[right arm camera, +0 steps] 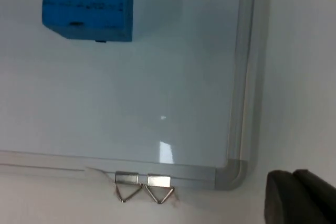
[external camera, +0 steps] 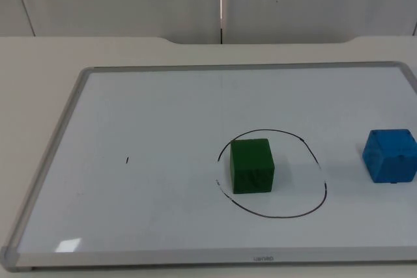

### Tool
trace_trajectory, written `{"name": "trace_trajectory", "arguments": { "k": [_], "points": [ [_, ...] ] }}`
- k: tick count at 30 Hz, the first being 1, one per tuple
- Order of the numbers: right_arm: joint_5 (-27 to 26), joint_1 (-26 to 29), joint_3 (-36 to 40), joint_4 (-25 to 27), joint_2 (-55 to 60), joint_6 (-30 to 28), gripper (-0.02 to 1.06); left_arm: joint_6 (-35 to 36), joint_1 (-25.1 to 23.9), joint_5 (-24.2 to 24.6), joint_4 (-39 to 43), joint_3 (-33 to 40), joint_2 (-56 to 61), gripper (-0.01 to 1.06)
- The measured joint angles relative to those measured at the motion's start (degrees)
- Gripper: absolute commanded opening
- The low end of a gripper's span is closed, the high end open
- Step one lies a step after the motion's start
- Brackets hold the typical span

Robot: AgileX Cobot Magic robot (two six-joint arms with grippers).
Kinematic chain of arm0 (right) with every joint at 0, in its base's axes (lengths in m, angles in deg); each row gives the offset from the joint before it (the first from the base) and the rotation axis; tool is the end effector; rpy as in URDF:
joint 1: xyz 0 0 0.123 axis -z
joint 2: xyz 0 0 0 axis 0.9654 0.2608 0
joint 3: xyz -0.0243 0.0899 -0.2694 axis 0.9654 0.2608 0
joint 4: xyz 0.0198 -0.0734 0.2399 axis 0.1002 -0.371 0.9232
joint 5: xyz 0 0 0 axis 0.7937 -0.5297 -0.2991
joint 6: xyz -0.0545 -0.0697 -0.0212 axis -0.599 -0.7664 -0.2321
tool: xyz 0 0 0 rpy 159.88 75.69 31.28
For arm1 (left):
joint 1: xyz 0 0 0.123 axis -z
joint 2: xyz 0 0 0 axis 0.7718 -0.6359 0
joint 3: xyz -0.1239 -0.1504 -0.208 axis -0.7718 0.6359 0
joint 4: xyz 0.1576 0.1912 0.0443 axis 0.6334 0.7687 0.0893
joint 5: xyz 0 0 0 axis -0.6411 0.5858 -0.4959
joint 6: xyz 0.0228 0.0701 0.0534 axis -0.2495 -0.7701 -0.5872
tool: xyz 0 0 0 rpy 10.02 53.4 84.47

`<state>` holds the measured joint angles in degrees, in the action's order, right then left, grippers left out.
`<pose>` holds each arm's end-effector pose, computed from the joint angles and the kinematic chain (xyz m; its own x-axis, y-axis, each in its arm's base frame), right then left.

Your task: Push the two cubes into the marked area.

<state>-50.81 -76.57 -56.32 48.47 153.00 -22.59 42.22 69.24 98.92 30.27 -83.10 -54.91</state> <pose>0.2243 0.0040 0.2176 -0.9249 -0.0572 -0.3758 -0.0464 0.9982 -0.0377 -0.0047 0.0021 0.2748 -0.4408 0.2068 -0.8734 0.3401 0.9390 0.0507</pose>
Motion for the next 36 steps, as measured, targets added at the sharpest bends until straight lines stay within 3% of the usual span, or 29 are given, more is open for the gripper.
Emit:
{"name": "trace_trajectory", "arguments": {
  "k": [4, 22, 36],
  "points": [
    [-3.8, 0.0, -1.0, 0.7, 4.6, 0.0, 0.0, 0.0, 0.0, 0.0, 0.1, 0.0, 0.0, 0.0],
    [-6.1, 0.0, -11.7, 3.1, 26.7, 0.1, 0.0, 0.0, 0.0, 0.0, 0.1, 0.0, 0.0, 0.0],
    [-14.0, -2.4, -12.2, 4.6, 31.0, 0.1, 0.0, 0.0, 0.0, 0.0, 0.4, 0.0, 0.0, 0.0]
  ]
}}
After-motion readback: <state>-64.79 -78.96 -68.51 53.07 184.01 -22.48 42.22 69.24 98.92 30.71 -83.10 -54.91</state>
